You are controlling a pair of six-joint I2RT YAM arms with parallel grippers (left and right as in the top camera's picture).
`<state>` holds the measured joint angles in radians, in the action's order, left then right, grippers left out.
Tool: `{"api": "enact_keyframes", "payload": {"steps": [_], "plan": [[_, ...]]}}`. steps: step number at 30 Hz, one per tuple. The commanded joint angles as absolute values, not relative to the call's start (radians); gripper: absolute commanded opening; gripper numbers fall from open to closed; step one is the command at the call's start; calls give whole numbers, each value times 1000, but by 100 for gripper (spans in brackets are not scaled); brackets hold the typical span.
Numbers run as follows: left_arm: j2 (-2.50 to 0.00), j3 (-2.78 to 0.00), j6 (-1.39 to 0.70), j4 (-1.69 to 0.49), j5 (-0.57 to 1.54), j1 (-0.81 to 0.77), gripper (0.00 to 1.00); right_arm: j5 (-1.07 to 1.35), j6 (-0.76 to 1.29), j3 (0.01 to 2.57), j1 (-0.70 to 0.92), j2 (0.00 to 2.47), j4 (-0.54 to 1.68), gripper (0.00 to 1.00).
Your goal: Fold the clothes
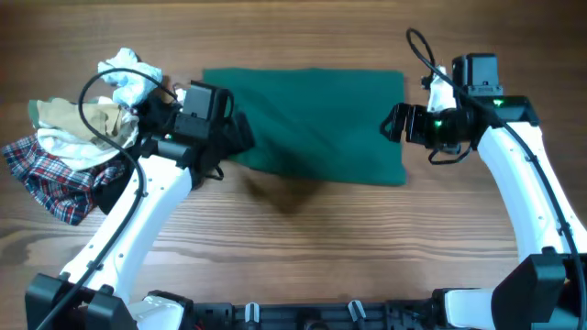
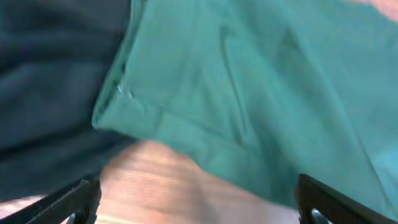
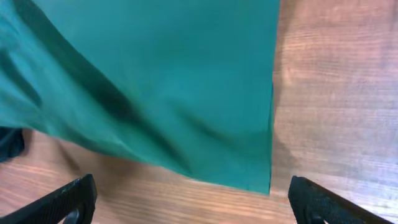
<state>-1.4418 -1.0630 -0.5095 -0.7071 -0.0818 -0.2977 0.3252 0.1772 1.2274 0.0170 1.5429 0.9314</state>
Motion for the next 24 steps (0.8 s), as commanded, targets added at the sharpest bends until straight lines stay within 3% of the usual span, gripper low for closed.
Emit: {"api": "enact_keyframes", "payload": {"steps": [1, 7, 15, 24], "plan": [[-1451, -1061, -500, -754, -51, -278, 100, 334, 191, 1203, 19, 1539, 948, 100], [-1509, -1060, -474, -767, -88, -231, 100, 327, 208, 1074, 19, 1539, 891, 99], [-1681, -1060, -369, -570, -140, -231, 100, 308, 183, 1071, 20, 1539, 884, 98], [-1739, -1060, -356, -550, -219, -231, 99, 260, 183, 1071, 20, 1539, 913, 95]]}}
